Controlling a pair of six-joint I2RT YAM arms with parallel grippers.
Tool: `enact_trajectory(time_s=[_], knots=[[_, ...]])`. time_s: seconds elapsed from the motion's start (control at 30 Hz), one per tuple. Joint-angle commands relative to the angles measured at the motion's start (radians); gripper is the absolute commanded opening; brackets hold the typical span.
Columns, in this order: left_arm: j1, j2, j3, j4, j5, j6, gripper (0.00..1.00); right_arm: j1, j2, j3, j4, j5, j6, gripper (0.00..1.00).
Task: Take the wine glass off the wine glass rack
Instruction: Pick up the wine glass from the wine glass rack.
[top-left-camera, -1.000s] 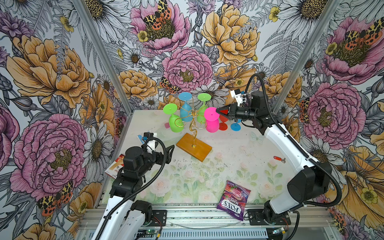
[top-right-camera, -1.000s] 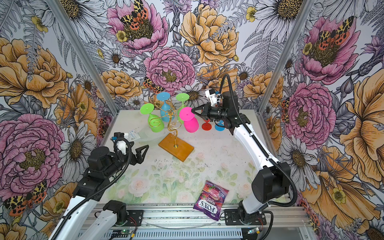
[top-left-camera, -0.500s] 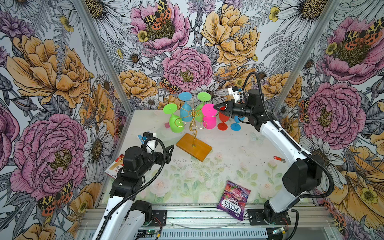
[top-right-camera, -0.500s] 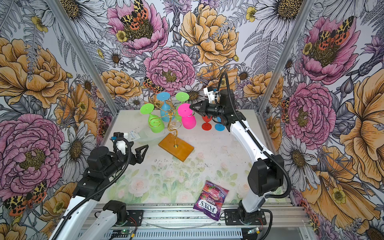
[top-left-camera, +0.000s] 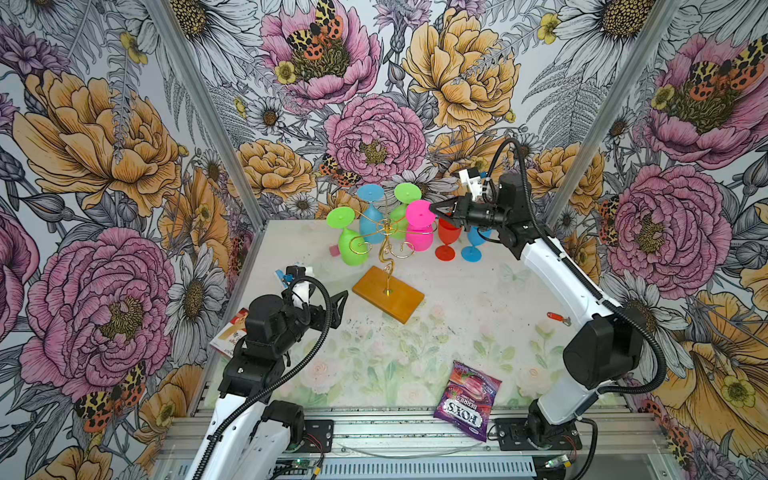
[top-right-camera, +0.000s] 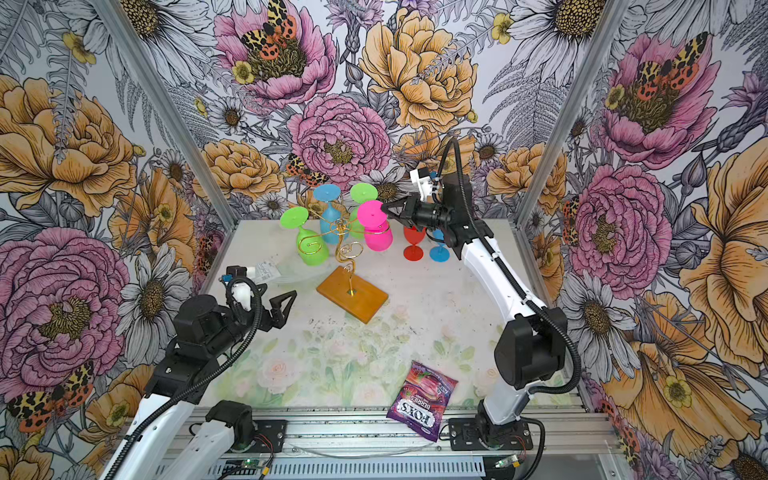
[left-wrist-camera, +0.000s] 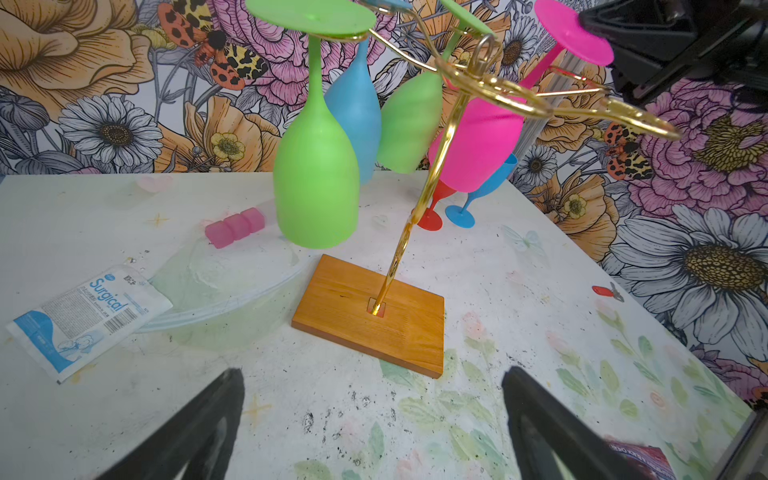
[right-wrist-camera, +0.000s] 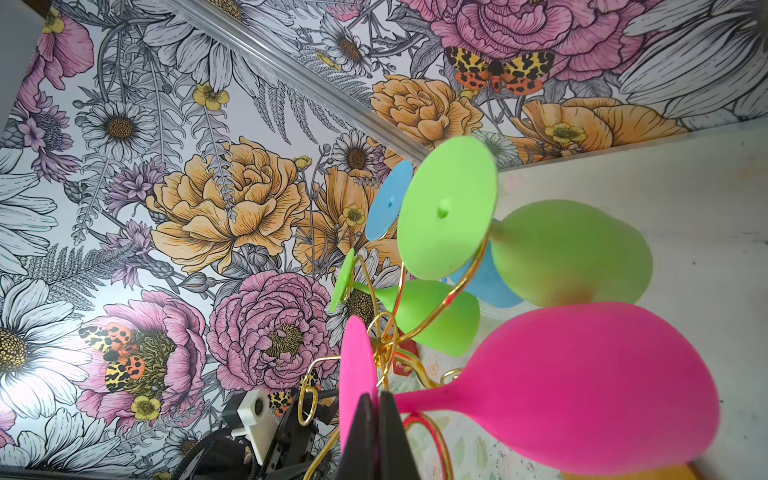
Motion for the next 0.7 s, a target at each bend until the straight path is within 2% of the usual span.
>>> enact_trajectory(time_s=[0.0,0.4,0.67], knots=[[0.012,-0.007,-0.010,0.024,0.019,-0.014,0.98,-0.032,-0.019,-0.012,0.034,-0.004,0.004,0.00],[0.012,-0.005,-0.009,0.031,0.026,-0.025,0.98,-0.072,-0.065,-0.073,0.042,-0.004,-0.001,0.00],[0.013,0.024,0.003,0.069,0.139,-0.153,0.98,-0.118,-0.161,-0.157,0.041,-0.016,-0.041,0.00]])
